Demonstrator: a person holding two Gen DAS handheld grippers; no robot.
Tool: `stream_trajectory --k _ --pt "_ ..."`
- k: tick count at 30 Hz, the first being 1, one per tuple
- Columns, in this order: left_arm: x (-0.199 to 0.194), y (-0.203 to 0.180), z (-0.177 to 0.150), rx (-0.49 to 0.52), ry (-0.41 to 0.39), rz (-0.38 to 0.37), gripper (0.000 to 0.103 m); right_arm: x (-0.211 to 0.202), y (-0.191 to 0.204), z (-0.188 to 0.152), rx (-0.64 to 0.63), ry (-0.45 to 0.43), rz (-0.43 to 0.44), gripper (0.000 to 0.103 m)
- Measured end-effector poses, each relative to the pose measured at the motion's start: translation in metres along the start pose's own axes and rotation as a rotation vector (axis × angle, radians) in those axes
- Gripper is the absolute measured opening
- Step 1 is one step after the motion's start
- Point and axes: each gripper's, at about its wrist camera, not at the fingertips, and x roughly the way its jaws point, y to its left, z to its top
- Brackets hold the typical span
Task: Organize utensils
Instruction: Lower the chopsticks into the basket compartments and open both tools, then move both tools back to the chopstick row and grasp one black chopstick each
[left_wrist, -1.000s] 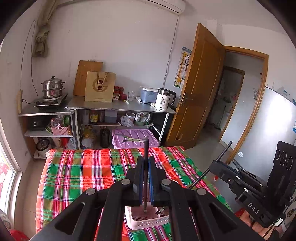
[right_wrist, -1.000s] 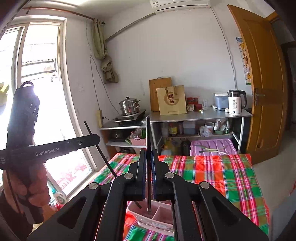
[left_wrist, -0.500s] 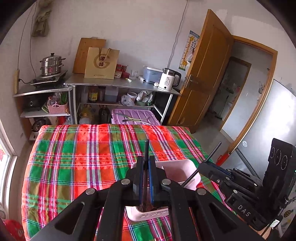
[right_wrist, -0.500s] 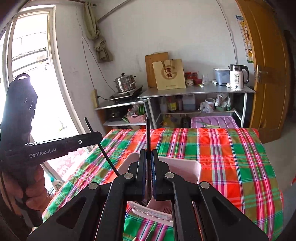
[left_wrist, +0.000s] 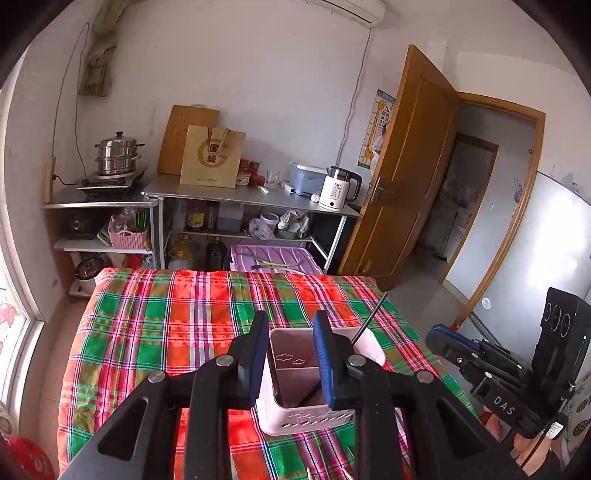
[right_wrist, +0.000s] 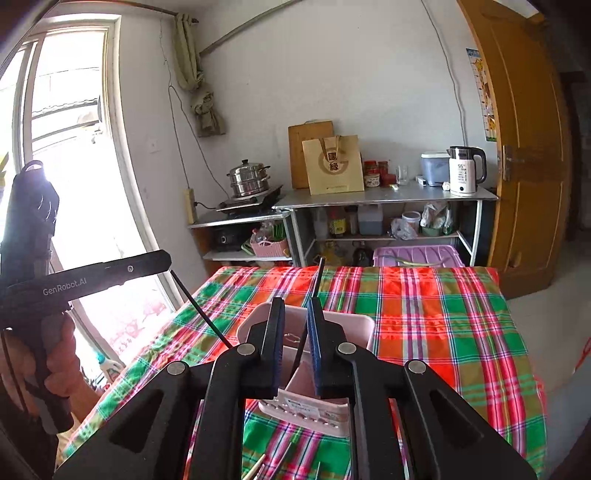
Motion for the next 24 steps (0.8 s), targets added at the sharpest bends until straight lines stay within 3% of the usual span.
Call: stream_trajectory --k 5,12,24 --pt "-0.04 -0.012 -0.018 0.041 -0.053 0.01 0.024 -0.044 0.005 -0.016 -0.031 -0.048 -0.019 0.013" --pt "-0.08 -0.03 -0.075 0.079 -0.067 -0.003 0.024 -0.087 0.005 -0.054 -0.023 -0.035 0.0 0.013" --pt "-0.096 -0.042 -0.178 0.045 0.011 -0.025 0.024 -0.114 0.002 -0.128 -0.007 0.056 -0.003 0.013"
